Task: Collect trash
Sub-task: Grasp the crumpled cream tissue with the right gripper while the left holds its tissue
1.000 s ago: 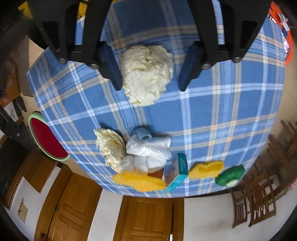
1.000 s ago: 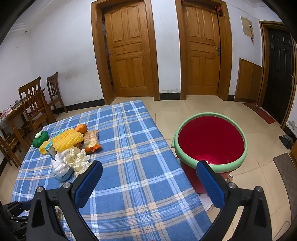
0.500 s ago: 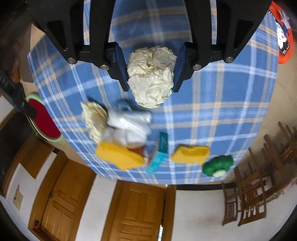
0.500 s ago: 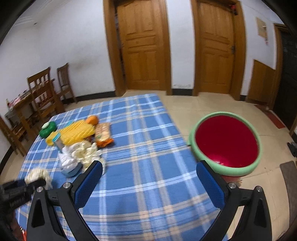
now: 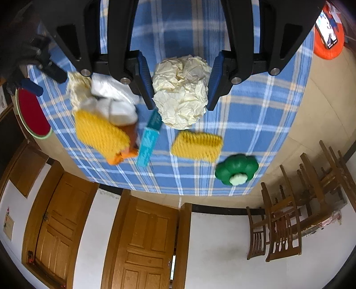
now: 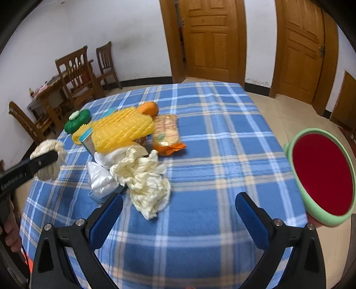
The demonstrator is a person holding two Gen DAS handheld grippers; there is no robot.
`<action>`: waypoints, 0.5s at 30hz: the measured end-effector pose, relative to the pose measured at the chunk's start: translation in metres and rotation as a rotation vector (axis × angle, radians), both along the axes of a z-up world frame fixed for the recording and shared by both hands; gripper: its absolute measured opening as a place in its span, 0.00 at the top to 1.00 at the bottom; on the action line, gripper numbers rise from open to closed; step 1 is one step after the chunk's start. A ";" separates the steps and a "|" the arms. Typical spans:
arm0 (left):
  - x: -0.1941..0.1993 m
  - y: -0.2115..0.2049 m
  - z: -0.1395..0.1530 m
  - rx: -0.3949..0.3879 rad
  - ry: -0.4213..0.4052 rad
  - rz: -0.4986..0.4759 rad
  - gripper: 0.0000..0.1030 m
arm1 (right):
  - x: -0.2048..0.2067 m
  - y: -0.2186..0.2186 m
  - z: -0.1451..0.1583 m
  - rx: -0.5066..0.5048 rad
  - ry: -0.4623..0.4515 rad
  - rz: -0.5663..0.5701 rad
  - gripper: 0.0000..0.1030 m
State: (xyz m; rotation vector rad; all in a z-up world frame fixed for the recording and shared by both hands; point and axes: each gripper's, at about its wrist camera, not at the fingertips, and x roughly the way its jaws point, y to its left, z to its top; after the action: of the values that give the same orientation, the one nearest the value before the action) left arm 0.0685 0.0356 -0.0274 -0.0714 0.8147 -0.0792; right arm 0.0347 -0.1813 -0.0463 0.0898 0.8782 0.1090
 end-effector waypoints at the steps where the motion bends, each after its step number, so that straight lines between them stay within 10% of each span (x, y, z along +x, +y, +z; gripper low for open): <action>1: 0.003 0.001 0.000 -0.001 -0.001 0.001 0.54 | 0.003 0.003 -0.001 -0.001 0.005 0.005 0.00; 15: 0.040 0.016 -0.020 -0.055 -0.024 -0.018 0.54 | 0.022 0.035 -0.021 -0.045 0.088 0.058 0.53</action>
State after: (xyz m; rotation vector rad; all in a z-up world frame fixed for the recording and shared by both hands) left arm 0.1089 0.0521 -0.0475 -0.1144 0.7894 -0.1191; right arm 0.0564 -0.1466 -0.0678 0.0272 0.9706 0.1401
